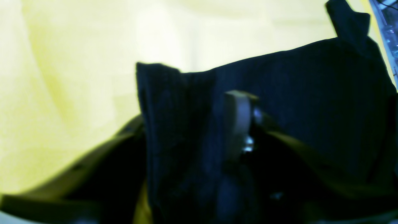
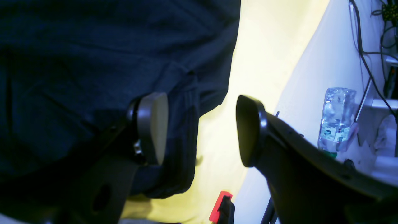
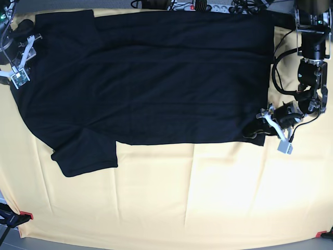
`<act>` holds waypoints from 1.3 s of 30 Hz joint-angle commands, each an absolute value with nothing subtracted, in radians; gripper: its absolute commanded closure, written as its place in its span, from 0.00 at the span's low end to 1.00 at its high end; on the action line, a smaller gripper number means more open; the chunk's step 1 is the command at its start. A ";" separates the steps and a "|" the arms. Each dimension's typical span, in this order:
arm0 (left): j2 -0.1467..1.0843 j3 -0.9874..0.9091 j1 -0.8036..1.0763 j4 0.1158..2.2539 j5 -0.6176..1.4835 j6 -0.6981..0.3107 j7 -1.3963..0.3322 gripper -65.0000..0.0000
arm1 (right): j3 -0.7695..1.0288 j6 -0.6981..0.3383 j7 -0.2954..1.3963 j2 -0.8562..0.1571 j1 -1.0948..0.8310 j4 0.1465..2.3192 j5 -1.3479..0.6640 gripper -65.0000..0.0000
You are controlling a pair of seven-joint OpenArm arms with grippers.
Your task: Fold the T-shirt properly
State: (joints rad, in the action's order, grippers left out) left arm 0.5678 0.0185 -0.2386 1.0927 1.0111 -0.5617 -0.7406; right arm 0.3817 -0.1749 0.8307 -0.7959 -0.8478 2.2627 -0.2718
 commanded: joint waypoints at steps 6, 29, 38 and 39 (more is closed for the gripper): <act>0.579 0.019 -0.301 1.099 0.951 -0.482 -0.764 1.00 | 0.393 -0.163 0.822 -0.811 -0.844 2.275 -0.265 0.43; 0.582 0.019 -0.396 1.099 1.118 -0.652 -0.896 1.00 | 0.393 -0.131 0.783 -0.790 -0.714 2.269 -0.284 0.43; 0.582 0.019 -0.394 1.099 1.087 -0.652 -0.896 1.00 | 0.393 -0.327 0.751 -0.659 -0.316 1.948 -0.538 0.43; 0.582 0.019 -0.393 1.099 1.081 -0.651 -0.896 1.00 | 0.393 -0.348 0.752 -0.645 -0.261 1.894 -0.563 0.43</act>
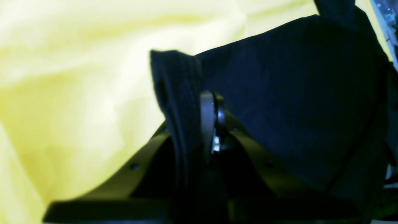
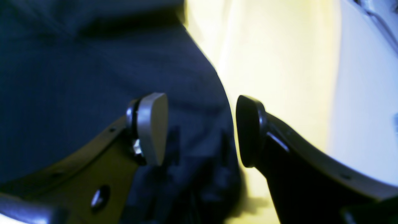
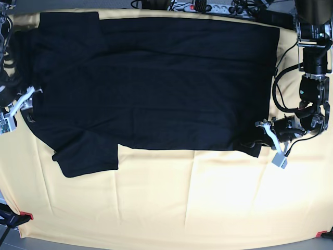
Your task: Fold the T-shirt properly
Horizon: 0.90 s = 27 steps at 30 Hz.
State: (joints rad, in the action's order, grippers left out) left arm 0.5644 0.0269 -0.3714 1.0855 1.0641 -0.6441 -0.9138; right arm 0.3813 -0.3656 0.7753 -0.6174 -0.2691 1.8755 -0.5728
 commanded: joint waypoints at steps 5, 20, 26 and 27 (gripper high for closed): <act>0.582 0.019 -0.393 1.099 1.069 -0.651 -0.897 1.00 | 0.392 -0.435 0.798 -0.602 -0.014 1.576 -0.669 0.43; 0.582 0.019 -0.393 1.099 1.055 -0.651 -0.899 1.00 | 0.392 -0.653 0.835 -0.597 0.324 0.847 -0.789 0.43; 0.582 0.019 -0.393 1.099 1.055 -0.652 -0.892 1.00 | 0.392 -0.698 0.880 -0.595 0.326 0.847 -0.865 0.56; 0.582 0.019 -0.394 1.099 1.056 -0.651 -0.891 1.00 | 0.392 -0.698 0.905 -0.594 0.326 0.847 -0.890 0.59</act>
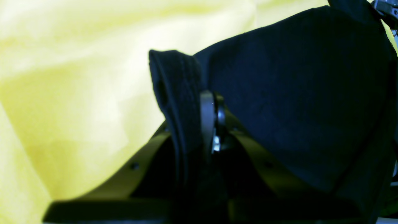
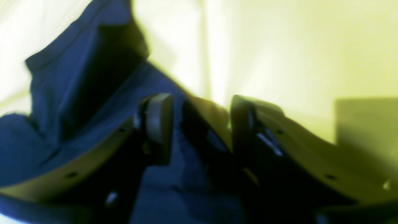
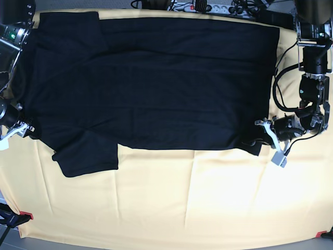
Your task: Fold the T-shirt properly
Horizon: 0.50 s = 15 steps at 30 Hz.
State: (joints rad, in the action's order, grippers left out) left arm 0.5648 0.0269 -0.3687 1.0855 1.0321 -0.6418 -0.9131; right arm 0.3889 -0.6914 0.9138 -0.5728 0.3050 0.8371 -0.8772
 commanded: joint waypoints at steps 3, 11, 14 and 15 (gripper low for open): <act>0.582 0.019 -0.394 1.099 1.056 -0.651 -0.891 1.00 | 0.392 -0.698 0.972 -0.593 0.326 0.847 -0.958 0.61; 0.582 0.019 -0.394 1.099 1.055 -0.652 -0.867 1.00 | 0.392 -0.698 0.953 -0.594 0.327 0.854 -0.970 1.00; 0.582 0.019 -0.400 1.099 1.048 -0.652 -0.850 1.00 | 0.392 -0.698 0.915 -0.599 0.332 0.862 -0.969 1.00; 0.582 0.019 -0.403 1.099 1.044 -0.652 -0.845 1.00 | 0.392 -0.698 0.912 -0.601 0.337 0.867 -0.970 1.00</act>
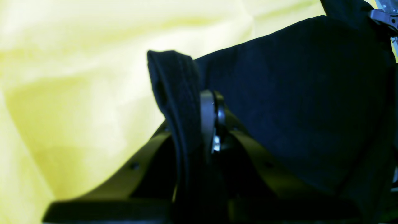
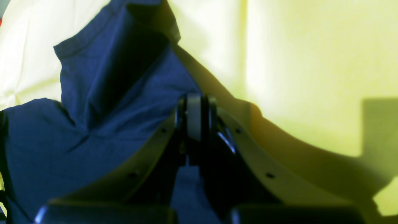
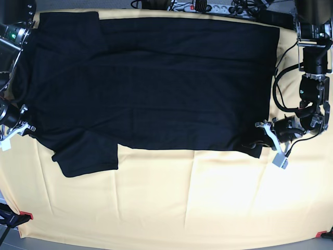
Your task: Fold the T-shirt properly
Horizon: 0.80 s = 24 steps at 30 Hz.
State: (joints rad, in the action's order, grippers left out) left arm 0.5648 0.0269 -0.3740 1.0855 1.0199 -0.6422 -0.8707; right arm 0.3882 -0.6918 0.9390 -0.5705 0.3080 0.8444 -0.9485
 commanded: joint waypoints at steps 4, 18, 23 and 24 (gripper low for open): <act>0.582 0.019 -0.422 1.099 0.973 -0.652 -0.799 1.00 | 0.392 -0.698 0.912 -0.608 0.374 0.870 -0.962 1.00; 0.579 0.019 -0.461 1.098 0.719 -0.652 -0.577 1.00 | 0.283 -0.698 0.760 -0.613 0.420 0.870 -0.820 1.00; 0.585 0.019 -0.464 1.098 0.706 -0.651 -0.575 1.00 | 0.252 -0.698 0.753 -0.615 0.474 0.870 -0.757 1.00; 0.588 0.019 -0.467 1.098 0.706 -0.652 -0.575 1.00 | 0.252 -0.698 0.752 -0.617 0.488 0.870 -0.754 1.00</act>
State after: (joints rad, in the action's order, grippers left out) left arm 0.5648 0.0269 -0.4324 1.0855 0.6945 -0.6521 -0.6025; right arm 0.2447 -0.6956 0.7872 -0.5865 0.4530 0.8516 -0.7322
